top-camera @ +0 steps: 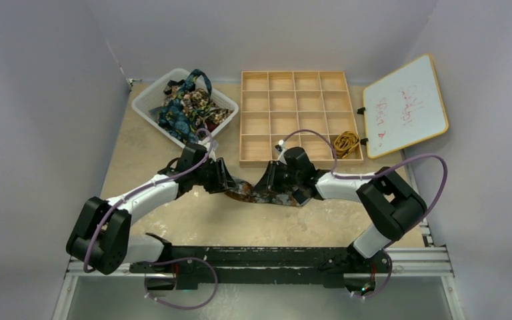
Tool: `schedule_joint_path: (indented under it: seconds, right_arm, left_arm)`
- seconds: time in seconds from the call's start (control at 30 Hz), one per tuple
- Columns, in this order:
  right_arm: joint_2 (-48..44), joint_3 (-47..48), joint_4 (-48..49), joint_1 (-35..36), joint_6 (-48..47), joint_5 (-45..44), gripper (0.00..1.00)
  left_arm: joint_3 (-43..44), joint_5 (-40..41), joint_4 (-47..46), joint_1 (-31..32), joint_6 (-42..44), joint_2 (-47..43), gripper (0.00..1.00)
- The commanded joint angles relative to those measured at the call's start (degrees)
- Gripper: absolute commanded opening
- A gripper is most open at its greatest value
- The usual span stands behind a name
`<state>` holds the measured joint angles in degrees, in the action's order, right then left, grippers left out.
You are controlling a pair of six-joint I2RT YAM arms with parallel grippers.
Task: Roll the ties
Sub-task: Roll the tie at the center of the board.
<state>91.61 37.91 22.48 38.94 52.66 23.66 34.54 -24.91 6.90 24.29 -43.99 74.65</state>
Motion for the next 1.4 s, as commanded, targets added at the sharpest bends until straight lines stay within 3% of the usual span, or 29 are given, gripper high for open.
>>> schedule_joint_path:
  seconds: [0.0,0.13,0.2,0.93,1.2,1.37]
  right_arm:
    - [1.6,3.9,-0.2,1.4,0.4,-1.5,0.2]
    - [4.9,7.9,-4.1,2.6,-0.6,-3.9,0.08]
    - [5.9,9.1,-6.1,2.7,-1.1,-4.8,0.07]
    - [9.7,12.4,-7.2,4.4,-1.6,-4.4,0.05]
    - [3.9,10.8,-9.3,4.4,-2.6,-4.9,0.1]
    - [5.2,10.6,-8.2,4.5,-2.5,-5.6,0.1]
  left_arm:
    - [4.3,5.4,5.7,1.9,2.6,-0.7,0.34]
    - [5.5,8.2,7.6,3.4,2.8,0.2,0.34]
    - [6.1,10.0,8.8,4.3,2.9,0.4,0.34]
    - [10.9,21.5,15.9,9.8,-0.5,3.0,0.33]
    - [10.1,22.6,16.2,9.8,-1.7,0.4,0.33]
    - [10.0,22.6,16.0,9.9,-1.7,0.0,0.33]
